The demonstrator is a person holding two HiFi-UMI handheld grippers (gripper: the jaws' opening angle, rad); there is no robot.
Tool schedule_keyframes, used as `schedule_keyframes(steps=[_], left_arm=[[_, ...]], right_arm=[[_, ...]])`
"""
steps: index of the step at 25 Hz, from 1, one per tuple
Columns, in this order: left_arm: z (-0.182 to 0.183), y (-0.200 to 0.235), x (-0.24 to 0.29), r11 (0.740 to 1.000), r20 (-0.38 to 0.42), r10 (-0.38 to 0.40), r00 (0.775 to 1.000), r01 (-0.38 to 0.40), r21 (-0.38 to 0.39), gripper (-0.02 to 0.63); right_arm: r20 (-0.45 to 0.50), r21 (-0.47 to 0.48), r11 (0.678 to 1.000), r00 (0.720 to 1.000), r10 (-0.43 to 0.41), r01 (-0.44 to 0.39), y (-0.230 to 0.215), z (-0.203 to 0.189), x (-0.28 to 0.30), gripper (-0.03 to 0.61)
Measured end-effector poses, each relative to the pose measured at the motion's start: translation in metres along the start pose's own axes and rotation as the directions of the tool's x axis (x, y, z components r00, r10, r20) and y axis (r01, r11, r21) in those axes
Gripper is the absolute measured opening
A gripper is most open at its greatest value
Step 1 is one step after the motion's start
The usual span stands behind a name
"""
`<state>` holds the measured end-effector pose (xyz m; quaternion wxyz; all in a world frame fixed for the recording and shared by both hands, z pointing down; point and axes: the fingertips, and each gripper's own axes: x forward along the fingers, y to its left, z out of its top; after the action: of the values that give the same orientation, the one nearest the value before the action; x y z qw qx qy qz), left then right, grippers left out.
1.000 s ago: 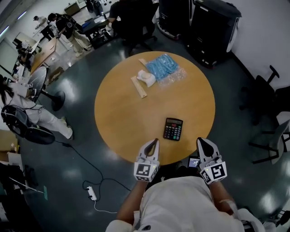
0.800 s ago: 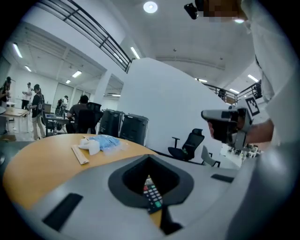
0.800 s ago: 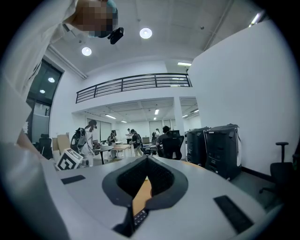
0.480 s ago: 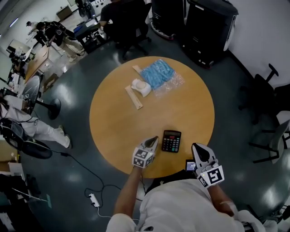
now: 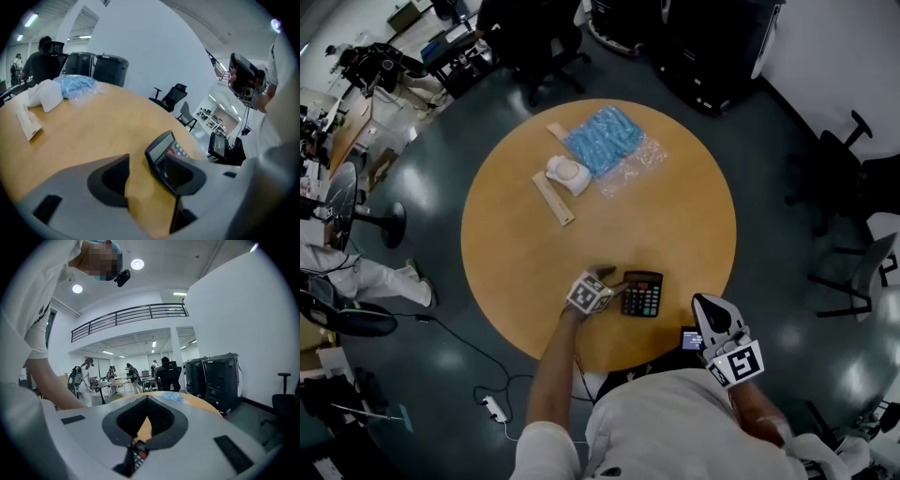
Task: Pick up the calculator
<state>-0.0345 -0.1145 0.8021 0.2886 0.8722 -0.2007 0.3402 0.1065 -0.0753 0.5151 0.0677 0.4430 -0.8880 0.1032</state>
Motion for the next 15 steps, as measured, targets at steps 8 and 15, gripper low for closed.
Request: schedule_keyframes(steps=[8,15], left_arm=[[-0.004,-0.024,0.033,0.953,-0.264,-0.258,0.929,0.290,0.088,0.236],[-0.007,-0.032,0.038,0.945,-0.285,-0.309,0.907,0.326,0.012,0.181]], right_arm=[[-0.043,0.032,0.999,0.998,-0.034,0.036,-0.028,-0.012,0.002,0.015],[-0.053,0.047,0.998,0.998,-0.042,0.044,-0.038,-0.016,0.002,0.014]])
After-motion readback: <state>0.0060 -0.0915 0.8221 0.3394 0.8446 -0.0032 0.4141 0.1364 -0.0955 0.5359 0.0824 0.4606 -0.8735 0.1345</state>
